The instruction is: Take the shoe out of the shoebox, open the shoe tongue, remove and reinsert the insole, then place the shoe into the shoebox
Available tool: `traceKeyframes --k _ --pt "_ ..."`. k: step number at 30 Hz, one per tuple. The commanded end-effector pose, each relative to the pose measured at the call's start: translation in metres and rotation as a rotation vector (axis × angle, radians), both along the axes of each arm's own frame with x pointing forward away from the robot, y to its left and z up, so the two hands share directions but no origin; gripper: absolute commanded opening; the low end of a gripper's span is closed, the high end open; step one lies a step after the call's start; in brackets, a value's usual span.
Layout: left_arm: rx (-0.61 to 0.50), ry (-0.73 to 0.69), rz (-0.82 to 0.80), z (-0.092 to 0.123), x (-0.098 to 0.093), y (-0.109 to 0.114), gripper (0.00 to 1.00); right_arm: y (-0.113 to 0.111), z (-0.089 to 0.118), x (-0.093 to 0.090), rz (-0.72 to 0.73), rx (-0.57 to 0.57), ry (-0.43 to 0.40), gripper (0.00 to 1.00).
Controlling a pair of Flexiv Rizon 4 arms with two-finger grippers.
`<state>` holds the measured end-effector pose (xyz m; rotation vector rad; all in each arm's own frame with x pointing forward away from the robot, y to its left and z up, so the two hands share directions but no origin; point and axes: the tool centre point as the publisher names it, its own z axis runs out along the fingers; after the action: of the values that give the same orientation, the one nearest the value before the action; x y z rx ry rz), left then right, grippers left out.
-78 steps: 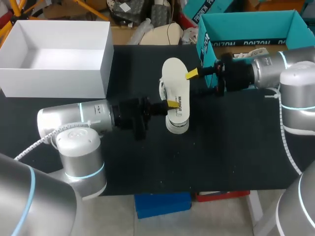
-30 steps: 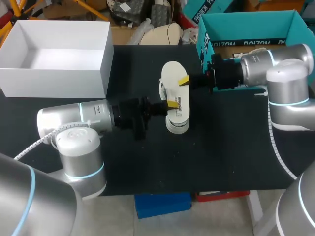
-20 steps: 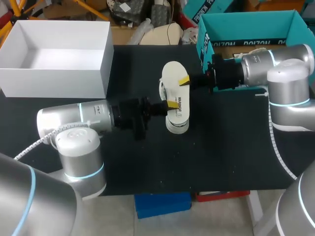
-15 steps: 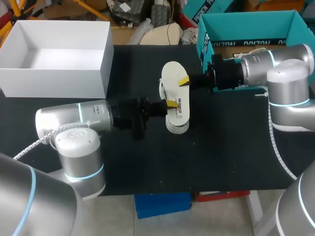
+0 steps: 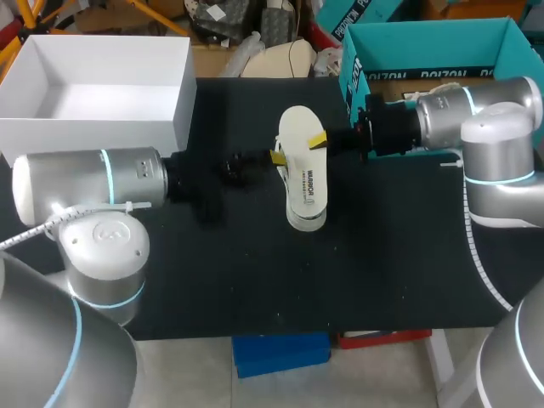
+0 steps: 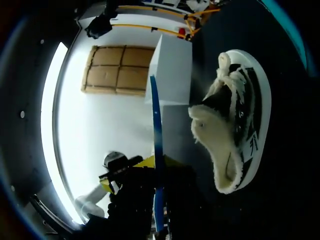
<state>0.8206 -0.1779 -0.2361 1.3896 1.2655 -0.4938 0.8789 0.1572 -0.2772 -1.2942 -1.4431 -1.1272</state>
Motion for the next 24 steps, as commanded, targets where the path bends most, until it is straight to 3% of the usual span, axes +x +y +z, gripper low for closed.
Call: traceKeyframes --k 1,3,9,18,24 --pt "0.418 0.031 -0.015 0.036 0.004 0.009 1.00 0.000 0.000 -0.001 -0.002 -0.002 0.000 0.00" --pt "0.576 -0.012 -0.048 0.046 0.003 0.005 1.00 0.000 0.000 -0.001 -0.002 -0.002 0.000 0.00" --pt "0.879 -0.148 -0.112 0.072 -0.010 -0.008 1.00 0.000 0.000 -0.001 -0.002 -0.002 0.000 0.00" --pt "1.307 -0.278 -0.106 0.085 -0.026 -0.004 1.00 0.000 0.000 -0.001 -0.002 -0.002 0.000 0.00" --pt "1.307 -0.278 -0.106 0.085 -0.026 -0.004 1.00 0.000 0.000 -0.001 -0.002 -0.002 0.000 0.00"
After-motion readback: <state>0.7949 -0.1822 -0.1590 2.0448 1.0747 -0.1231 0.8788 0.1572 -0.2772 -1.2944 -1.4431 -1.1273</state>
